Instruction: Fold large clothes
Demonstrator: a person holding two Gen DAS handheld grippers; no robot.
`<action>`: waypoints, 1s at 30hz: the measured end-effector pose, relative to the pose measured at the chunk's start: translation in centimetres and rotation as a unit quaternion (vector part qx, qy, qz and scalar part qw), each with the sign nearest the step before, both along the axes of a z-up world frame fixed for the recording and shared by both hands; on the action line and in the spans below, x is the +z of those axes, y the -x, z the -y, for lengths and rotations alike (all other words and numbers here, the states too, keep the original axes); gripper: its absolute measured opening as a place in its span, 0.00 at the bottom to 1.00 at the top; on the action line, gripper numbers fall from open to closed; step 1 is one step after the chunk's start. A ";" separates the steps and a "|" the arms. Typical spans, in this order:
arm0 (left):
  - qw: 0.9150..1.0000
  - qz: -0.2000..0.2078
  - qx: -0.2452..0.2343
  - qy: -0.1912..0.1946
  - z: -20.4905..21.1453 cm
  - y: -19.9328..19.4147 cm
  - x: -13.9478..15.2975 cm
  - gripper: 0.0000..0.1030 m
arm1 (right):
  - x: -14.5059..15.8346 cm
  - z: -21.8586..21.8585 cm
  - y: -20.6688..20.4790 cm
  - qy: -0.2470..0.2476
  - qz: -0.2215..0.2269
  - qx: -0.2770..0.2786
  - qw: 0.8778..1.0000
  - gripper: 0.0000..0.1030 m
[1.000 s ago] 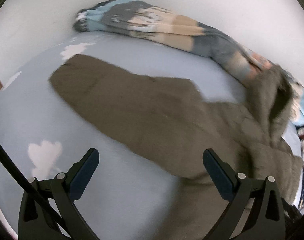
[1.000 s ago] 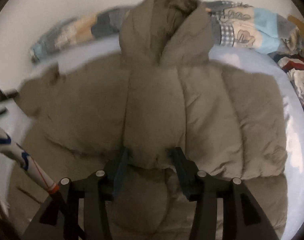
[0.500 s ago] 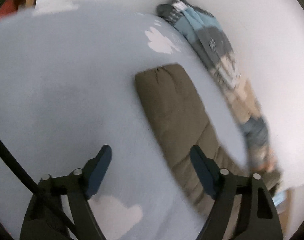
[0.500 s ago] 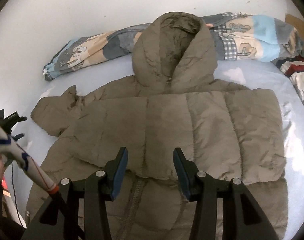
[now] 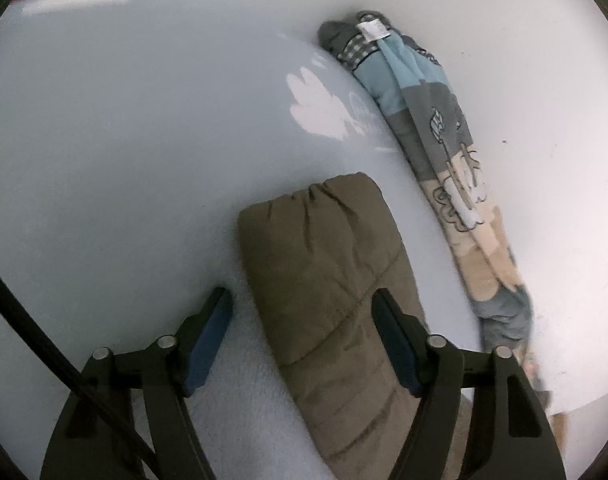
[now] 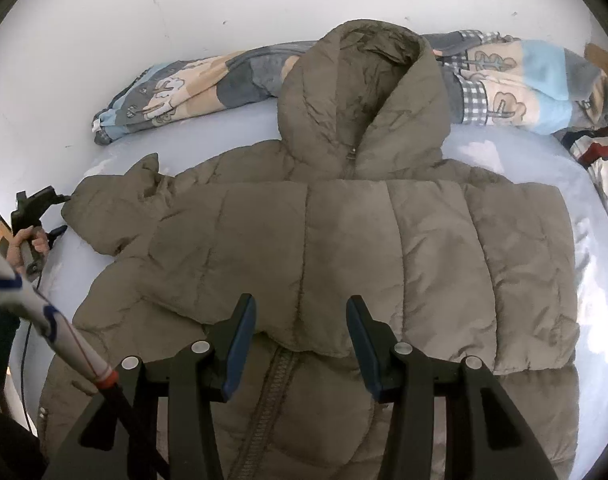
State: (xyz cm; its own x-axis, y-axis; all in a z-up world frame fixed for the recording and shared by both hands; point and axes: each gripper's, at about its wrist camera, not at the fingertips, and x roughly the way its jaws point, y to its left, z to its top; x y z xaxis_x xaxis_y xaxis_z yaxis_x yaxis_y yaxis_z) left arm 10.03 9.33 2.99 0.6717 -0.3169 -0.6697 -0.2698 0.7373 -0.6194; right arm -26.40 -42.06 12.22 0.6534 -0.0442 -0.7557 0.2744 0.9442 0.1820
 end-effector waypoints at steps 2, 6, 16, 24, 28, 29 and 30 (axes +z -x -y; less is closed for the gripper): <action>1.000 0.002 -0.016 -0.015 1.2 -0.4 0.5 0.17 | -0.2 0.2 -0.1 -0.002 -0.002 -0.005 1.000 0.50; 0.997 0.040 -0.027 -0.061 3.8 0.7 4.4 0.15 | -0.1 1.2 0.1 -0.021 0.003 -0.022 1.000 0.49; 0.962 0.162 -0.201 -0.087 18.4 9.1 17.9 0.15 | 3.1 3.8 2.5 -0.055 0.057 -0.086 0.993 0.50; 0.881 0.168 -0.419 -0.140 37.8 24.4 14.3 0.15 | 5.4 7.7 5.3 -0.093 0.096 -0.166 0.977 0.50; 0.847 0.121 -0.483 -0.187 43.6 28.4 7.9 0.15 | 5.4 9.4 6.5 -0.126 0.101 -0.190 0.968 0.50; 0.835 0.111 -0.495 -0.215 44.9 29.2 6.0 0.15 | 5.3 9.7 6.6 -0.137 0.102 -0.192 0.967 0.50; 0.825 0.106 -0.498 -0.244 45.7 29.8 4.8 0.15 | 5.1 10.1 6.9 -0.150 0.104 -0.193 0.964 0.50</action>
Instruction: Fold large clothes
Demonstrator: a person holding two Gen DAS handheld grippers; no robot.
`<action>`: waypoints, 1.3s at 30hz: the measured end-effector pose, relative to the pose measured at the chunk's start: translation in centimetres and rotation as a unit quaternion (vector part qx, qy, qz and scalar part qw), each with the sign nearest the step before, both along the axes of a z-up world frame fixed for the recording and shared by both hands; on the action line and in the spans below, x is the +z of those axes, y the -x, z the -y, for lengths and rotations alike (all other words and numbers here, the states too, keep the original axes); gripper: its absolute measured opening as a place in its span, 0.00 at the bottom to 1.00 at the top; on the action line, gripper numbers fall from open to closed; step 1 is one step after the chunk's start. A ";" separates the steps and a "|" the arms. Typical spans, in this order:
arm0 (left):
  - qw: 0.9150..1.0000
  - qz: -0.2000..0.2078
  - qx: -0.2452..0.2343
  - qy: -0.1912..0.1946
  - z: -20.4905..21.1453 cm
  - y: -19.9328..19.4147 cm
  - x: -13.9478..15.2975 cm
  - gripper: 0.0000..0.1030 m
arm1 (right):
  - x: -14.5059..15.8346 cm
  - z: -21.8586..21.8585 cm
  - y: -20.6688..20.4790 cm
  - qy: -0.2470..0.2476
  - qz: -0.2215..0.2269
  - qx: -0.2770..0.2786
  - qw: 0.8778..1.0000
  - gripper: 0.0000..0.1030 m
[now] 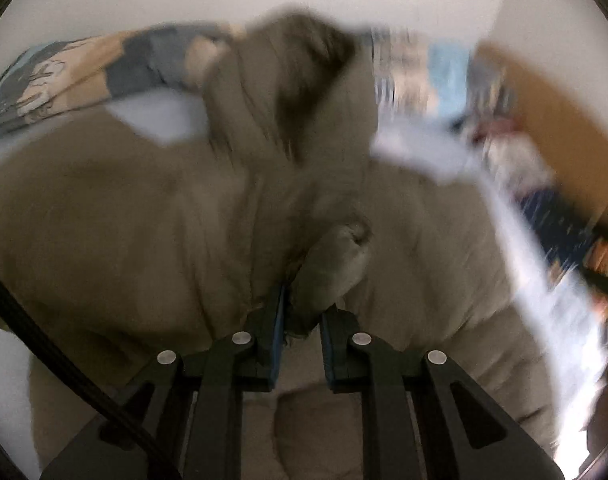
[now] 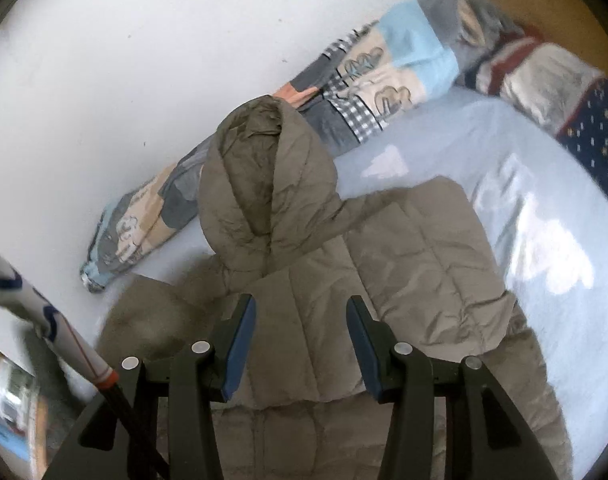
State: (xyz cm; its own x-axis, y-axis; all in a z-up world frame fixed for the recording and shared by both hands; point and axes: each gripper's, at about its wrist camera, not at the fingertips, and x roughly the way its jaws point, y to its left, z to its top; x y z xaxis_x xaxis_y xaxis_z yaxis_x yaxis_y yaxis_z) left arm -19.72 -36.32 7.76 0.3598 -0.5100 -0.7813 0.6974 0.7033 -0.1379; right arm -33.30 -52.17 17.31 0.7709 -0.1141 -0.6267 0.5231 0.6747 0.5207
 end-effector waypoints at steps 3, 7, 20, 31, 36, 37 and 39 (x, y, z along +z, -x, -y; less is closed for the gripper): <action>0.999 0.030 -0.012 -0.032 0.4 1.6 0.0 0.21 | -0.6 0.5 -0.1 -0.033 0.004 0.011 0.999 0.50; 1.000 0.002 -0.025 0.001 -1.8 2.5 4.0 0.66 | -1.9 0.7 -0.4 -0.089 0.013 0.028 0.996 0.52; 0.955 0.041 0.285 0.073 -21.9 -8.0 6.7 0.74 | -8.1 -3.9 -5.4 -0.214 -0.006 0.081 0.973 0.55; 0.948 -0.027 0.301 0.100 -22.5 -13.1 4.1 0.74 | -7.8 -5.6 -8.1 -0.147 -0.013 0.092 0.985 0.18; 0.959 -0.026 0.270 0.078 -20.0 -12.3 3.6 0.74 | -4.0 -4.4 -6.9 -0.059 -0.035 0.075 0.995 0.18; 0.962 -0.024 0.262 0.070 -19.5 -11.9 3.5 0.74 | -3.4 -4.0 -6.5 -0.042 -0.042 0.064 0.996 0.18; 0.967 -0.019 0.248 0.056 -18.2 -11.5 3.1 0.74 | -2.8 -3.0 -5.6 -0.016 -0.060 0.046 0.997 0.18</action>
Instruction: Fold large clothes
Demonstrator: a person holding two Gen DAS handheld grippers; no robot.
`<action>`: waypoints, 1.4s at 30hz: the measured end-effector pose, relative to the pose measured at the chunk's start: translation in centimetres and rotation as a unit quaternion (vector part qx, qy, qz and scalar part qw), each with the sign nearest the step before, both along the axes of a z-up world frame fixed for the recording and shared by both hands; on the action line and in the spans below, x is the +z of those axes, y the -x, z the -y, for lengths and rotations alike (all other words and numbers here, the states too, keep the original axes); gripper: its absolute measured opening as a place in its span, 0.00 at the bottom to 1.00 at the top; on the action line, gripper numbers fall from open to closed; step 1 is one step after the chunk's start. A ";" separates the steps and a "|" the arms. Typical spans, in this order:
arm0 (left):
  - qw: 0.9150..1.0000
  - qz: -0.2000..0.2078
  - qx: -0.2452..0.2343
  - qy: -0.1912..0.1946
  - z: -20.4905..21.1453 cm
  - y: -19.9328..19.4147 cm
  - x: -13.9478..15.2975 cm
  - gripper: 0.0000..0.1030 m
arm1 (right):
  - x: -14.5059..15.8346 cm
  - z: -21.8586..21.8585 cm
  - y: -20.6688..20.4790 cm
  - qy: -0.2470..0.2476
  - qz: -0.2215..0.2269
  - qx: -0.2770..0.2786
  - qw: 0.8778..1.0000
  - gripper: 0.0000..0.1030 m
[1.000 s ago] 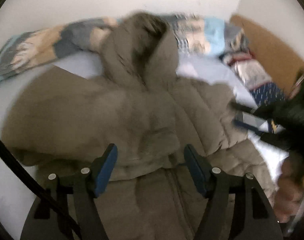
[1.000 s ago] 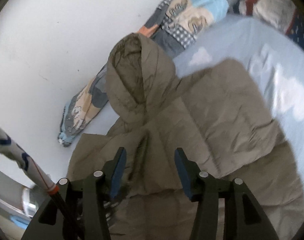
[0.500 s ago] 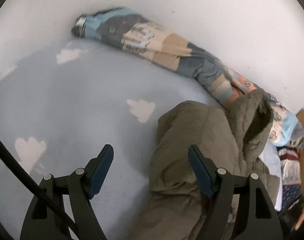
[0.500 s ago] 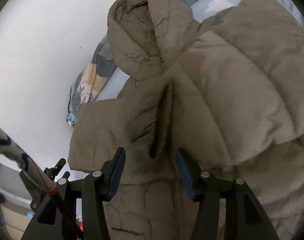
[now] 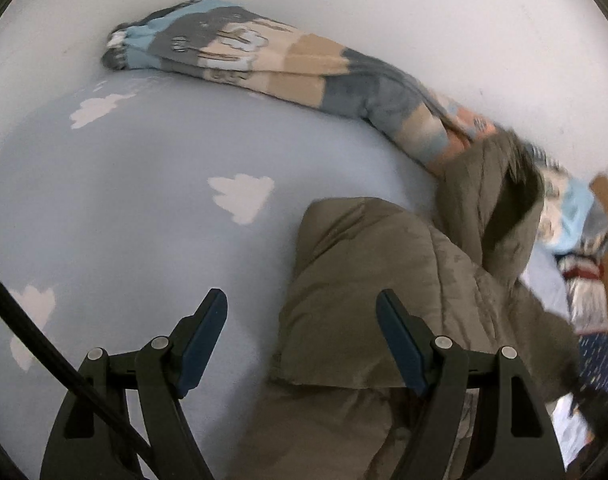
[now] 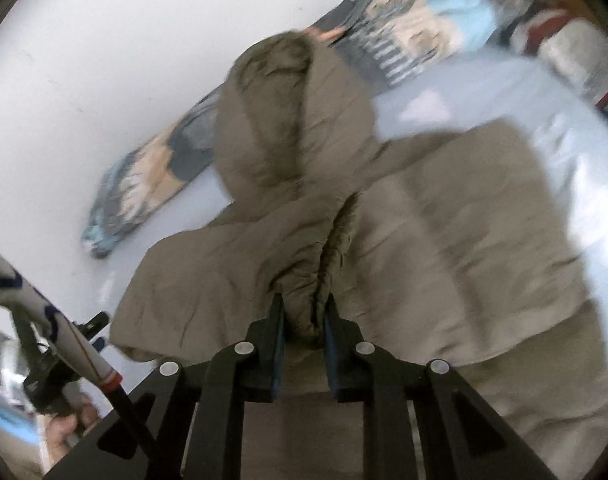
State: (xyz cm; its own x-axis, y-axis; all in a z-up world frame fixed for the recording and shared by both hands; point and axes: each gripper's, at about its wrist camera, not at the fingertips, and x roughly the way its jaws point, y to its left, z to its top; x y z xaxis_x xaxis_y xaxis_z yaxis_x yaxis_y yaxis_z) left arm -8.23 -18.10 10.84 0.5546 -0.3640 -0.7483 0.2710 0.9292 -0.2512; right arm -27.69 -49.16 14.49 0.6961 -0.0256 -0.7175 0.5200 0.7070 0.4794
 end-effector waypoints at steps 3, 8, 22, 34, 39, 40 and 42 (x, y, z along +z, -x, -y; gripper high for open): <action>0.999 0.010 -0.029 -0.033 2.3 0.9 -0.6 0.74 | -0.1 1.4 0.9 0.018 -0.019 -0.018 1.000 0.17; 0.991 0.035 -0.061 -0.116 5.5 2.3 -2.1 0.74 | -1.4 2.2 1.1 0.035 -0.065 -0.034 0.997 0.17; 0.985 0.010 -0.077 -0.155 6.6 2.2 -3.9 0.76 | -5.6 3.7 0.6 -0.003 -0.124 -0.055 0.991 0.23; 0.987 0.072 -0.112 -0.086 8.3 5.1 -0.6 0.76 | 2.5 0.8 2.3 0.179 -0.059 -0.091 0.978 0.38; 0.980 0.075 -0.133 -0.124 10.0 5.5 -2.4 0.76 | -1.2 1.0 -0.1 0.127 -0.058 -0.034 0.990 0.38; 0.980 0.072 -0.135 -0.128 10.1 5.4 -2.7 0.76 | -2.1 1.2 -0.4 0.123 -0.071 -0.031 0.989 0.38; 0.981 0.061 -0.136 -0.127 10.2 5.1 -3.2 0.76 | -3.5 1.6 -0.9 0.119 -0.088 -0.025 0.989 0.38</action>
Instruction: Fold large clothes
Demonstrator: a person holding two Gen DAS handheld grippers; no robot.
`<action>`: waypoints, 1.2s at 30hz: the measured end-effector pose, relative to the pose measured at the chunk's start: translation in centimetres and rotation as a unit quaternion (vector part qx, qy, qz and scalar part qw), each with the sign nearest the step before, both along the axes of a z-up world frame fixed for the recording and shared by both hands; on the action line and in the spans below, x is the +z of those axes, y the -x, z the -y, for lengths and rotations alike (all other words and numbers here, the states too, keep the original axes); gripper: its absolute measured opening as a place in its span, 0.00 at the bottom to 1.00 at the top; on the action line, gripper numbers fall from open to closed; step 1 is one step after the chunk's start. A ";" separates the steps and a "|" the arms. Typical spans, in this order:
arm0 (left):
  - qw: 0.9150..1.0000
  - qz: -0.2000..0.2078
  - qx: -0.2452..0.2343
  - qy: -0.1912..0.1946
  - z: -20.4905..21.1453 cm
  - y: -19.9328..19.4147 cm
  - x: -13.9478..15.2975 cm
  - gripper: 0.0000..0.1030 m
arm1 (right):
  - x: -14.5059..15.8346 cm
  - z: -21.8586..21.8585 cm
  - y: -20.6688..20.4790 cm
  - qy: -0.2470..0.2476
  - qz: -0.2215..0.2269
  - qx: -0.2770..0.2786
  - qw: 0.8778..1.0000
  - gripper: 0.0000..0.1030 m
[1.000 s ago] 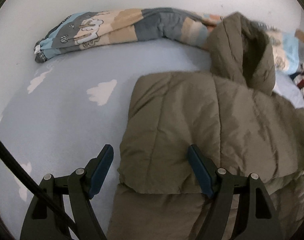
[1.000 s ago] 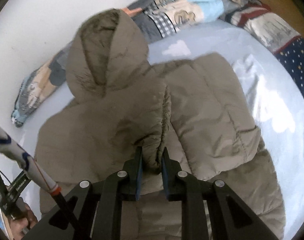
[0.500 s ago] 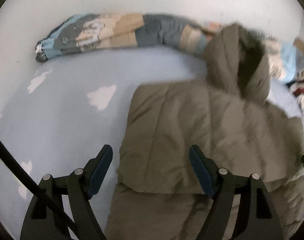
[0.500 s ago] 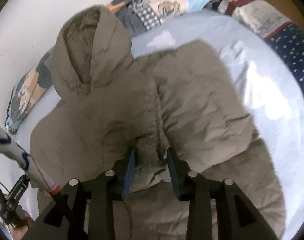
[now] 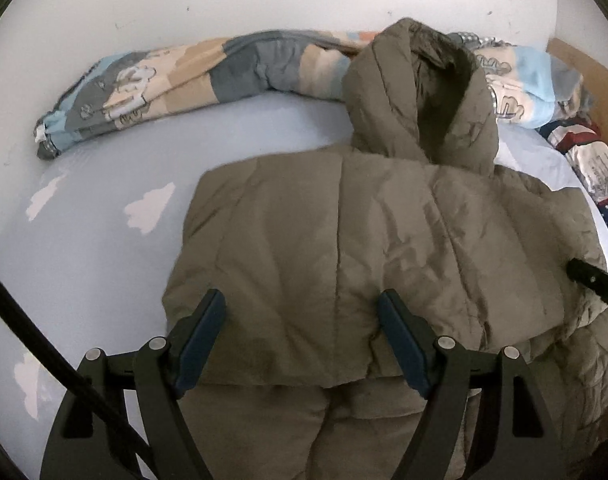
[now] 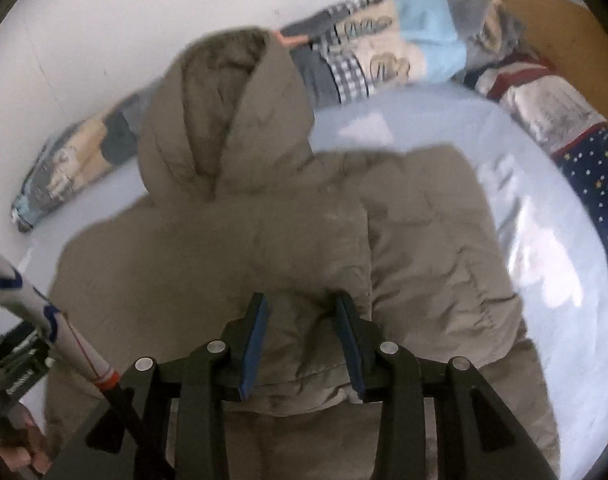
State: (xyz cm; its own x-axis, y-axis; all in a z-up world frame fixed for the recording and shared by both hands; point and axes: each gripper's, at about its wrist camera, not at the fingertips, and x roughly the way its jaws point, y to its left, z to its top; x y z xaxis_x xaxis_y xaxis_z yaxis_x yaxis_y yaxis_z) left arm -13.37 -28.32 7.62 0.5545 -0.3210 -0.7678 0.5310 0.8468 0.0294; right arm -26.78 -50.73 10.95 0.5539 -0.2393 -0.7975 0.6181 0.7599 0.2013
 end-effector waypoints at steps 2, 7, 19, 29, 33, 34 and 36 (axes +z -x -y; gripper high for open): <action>1.000 -0.016 0.002 -0.008 0.1 -0.3 -0.7 0.77 | -0.8 0.1 -0.2 0.003 -0.014 0.003 1.000 0.38; 0.999 -0.027 0.002 -0.021 0.3 -0.3 -1.8 0.78 | -2.2 -0.3 -0.9 0.006 -0.044 0.010 0.999 0.38; 0.999 0.018 -0.037 0.009 1.3 3.2 1.5 0.78 | 2.6 -2.6 0.0 0.023 0.014 0.036 0.999 0.38; 0.999 0.000 -0.037 -0.033 2.6 3.2 -1.2 0.78 | -1.1 -3.2 -1.2 -0.014 -0.026 0.055 0.998 0.38; 0.998 0.008 -0.039 -0.043 2.8 3.3 -1.5 0.79 | -1.9 -3.3 -1.5 -0.020 -0.038 0.057 0.997 0.39; 0.998 0.011 -0.039 -0.044 2.8 3.4 -1.5 0.79 | -2.0 -3.3 -1.6 -0.018 -0.041 0.059 0.997 0.39; 0.998 0.018 -0.038 -0.044 2.8 3.6 -1.3 0.79 | -2.0 -3.4 -1.7 -0.014 -0.044 0.059 0.997 0.39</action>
